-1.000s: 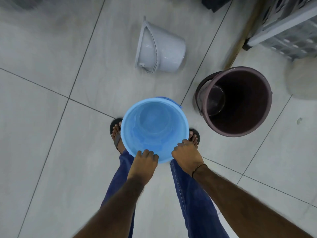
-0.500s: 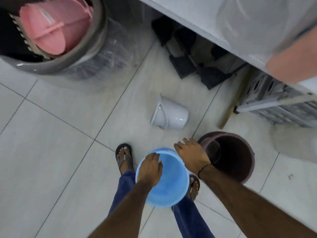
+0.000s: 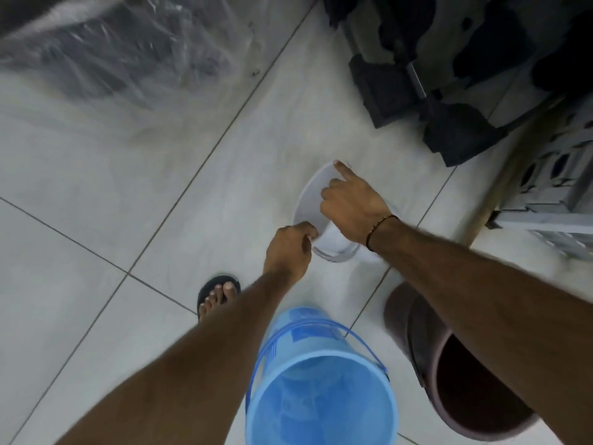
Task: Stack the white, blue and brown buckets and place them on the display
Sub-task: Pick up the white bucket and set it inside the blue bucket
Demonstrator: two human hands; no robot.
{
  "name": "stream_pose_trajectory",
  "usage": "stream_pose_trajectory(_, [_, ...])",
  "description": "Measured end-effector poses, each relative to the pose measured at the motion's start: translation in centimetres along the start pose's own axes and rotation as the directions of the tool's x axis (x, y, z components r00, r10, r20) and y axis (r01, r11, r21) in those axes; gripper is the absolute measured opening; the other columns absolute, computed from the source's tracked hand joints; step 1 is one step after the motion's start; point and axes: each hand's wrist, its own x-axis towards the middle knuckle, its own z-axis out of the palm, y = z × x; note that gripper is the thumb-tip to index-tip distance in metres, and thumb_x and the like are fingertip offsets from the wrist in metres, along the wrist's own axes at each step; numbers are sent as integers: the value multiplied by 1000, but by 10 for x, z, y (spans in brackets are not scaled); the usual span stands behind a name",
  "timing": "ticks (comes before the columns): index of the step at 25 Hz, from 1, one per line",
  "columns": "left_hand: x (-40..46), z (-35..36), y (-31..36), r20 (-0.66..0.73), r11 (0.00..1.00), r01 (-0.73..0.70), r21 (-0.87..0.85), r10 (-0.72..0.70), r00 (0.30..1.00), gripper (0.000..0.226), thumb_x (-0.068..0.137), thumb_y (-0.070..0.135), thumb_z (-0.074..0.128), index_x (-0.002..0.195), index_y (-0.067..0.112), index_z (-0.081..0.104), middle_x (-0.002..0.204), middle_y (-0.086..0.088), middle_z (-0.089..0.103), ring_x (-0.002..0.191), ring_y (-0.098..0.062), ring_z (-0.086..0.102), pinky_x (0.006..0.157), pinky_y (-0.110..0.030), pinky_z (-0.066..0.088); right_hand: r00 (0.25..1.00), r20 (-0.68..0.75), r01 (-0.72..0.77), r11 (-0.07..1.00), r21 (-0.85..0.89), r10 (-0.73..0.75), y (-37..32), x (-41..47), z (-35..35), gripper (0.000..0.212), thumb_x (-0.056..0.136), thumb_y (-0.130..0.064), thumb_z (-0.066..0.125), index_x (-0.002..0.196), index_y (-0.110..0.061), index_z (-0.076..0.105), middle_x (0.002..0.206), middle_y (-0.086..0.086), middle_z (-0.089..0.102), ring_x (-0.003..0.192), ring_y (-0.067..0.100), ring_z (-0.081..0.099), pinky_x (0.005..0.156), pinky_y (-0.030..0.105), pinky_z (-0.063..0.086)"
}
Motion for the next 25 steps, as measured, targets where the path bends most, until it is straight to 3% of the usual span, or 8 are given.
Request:
stream_pose_trajectory(4, [-24,-36,27,6,960,-245,137,247,969,31,81,2,52,105,12,68,98,-12,75,86,-35,69,75,-43,58,996,-38,-76,988,135,82,11,-35,-19,13,80,-9,67,84,-20,73,84,2,71,80,25,65,118,50,21])
stream_pose_trajectory(8, [-34,-62,18,180,760,-493,423,463,868,34,79,5,67,111,12,72,99,-8,75,85,-29,70,87,-39,56,983,-59,-154,954,256,174,-13,-58,-19,17,65,-7,77,78,-17,74,78,5,70,74,28,66,108,51,36])
stream_pose_trajectory(12, [-35,-44,-6,289,587,-584,561,522,802,29,74,10,77,103,14,75,96,-7,77,85,-25,72,93,-39,55,965,-66,-215,914,344,252,-49,-58,17,21,61,-7,79,81,-12,73,81,10,70,79,32,65,99,50,45])
stream_pose_trajectory(16, [-45,-11,-31,351,499,-655,568,573,741,24,79,12,71,103,12,73,99,-8,73,91,-26,69,99,-42,52,964,40,-260,890,374,264,-77,-72,57,26,64,-12,79,90,-14,72,86,9,71,86,31,65,101,47,44])
stream_pose_trajectory(19, [-50,3,-45,398,408,-680,608,585,707,31,75,12,79,106,11,74,103,-9,76,97,-26,70,105,-42,49,967,137,-252,883,397,215,-90,-85,76,19,81,-7,64,97,-14,70,94,9,71,91,30,65,97,42,47])
stream_pose_trajectory(22, [-49,-1,-43,465,292,-705,646,582,667,34,67,8,81,100,15,75,94,-5,78,87,-24,72,98,-37,52,964,173,-260,866,427,203,-89,-100,72,21,88,0,51,98,-11,66,99,9,68,89,30,65,76,37,51])
stream_pose_trajectory(25, [-64,-25,-17,492,259,-709,655,566,662,31,68,8,79,98,17,74,88,-4,77,80,-24,71,89,-35,53,966,137,-257,846,468,218,-76,-126,38,24,87,3,49,101,-10,64,103,11,66,92,34,65,73,37,49])
